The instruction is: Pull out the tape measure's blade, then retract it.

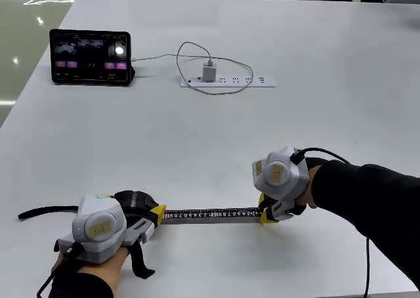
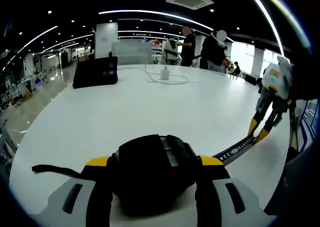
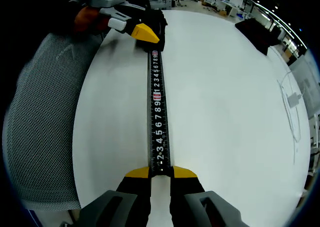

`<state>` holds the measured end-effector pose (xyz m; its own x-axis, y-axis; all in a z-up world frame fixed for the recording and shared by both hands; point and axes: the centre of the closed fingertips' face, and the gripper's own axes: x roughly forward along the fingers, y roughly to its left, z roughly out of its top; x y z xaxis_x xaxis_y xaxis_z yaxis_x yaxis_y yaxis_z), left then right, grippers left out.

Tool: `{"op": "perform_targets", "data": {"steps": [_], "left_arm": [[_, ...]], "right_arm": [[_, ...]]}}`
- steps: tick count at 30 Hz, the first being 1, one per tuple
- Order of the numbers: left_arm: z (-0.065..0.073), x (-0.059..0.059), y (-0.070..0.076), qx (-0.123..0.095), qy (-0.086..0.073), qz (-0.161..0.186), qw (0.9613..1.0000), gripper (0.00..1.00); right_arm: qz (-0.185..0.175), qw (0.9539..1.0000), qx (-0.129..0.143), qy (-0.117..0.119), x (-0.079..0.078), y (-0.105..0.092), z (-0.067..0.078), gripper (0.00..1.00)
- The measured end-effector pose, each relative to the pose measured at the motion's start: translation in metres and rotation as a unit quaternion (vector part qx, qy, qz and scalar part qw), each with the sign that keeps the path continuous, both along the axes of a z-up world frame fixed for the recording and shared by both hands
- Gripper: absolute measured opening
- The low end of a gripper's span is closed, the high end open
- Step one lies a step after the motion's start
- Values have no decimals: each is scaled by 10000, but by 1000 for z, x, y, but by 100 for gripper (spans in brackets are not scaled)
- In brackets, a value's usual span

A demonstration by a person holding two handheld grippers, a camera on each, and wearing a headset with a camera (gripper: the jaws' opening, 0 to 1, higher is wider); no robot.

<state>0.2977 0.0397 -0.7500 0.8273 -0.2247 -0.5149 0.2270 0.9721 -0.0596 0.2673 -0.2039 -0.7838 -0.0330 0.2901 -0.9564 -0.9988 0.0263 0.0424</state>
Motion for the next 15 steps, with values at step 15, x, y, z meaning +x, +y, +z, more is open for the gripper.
{"op": "perform_targets", "data": {"steps": [15], "left_arm": [[0,-1,0,0,6,-9,10000,62]], "right_arm": [[-58,10000,-18,8,1,6,0,10]]}}
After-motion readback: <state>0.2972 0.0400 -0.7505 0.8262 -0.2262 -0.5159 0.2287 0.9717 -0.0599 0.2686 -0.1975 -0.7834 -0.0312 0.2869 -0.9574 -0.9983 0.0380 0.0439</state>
